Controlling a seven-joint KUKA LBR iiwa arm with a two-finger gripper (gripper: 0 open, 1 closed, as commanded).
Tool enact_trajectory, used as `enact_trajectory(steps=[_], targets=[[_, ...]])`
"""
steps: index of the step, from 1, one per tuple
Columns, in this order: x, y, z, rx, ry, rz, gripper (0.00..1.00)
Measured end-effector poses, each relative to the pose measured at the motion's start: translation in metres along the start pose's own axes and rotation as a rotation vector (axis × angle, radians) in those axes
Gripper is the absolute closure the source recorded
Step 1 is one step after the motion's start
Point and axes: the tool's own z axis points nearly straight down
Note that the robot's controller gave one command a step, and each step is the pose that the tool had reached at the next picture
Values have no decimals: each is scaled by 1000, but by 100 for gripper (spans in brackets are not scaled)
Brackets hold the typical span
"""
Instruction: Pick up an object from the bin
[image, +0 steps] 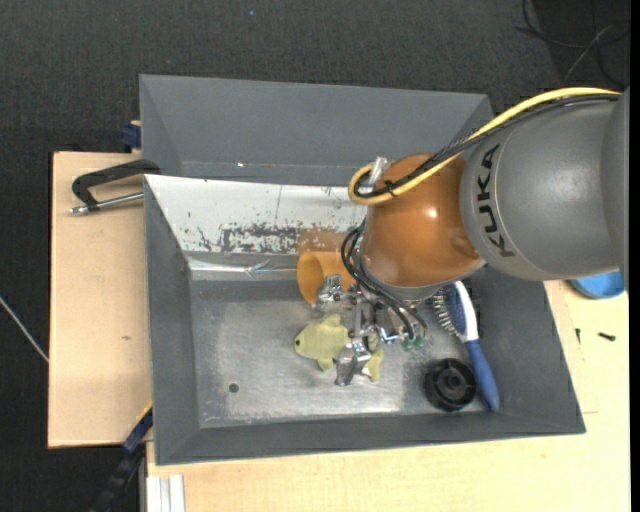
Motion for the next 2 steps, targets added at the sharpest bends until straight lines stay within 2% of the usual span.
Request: enact_trajectory(steps=[1, 2], targets=[[-28, -45, 52, -3, -8, -365, 0], [-31, -45, 49, -1, -17, -363, 100]])
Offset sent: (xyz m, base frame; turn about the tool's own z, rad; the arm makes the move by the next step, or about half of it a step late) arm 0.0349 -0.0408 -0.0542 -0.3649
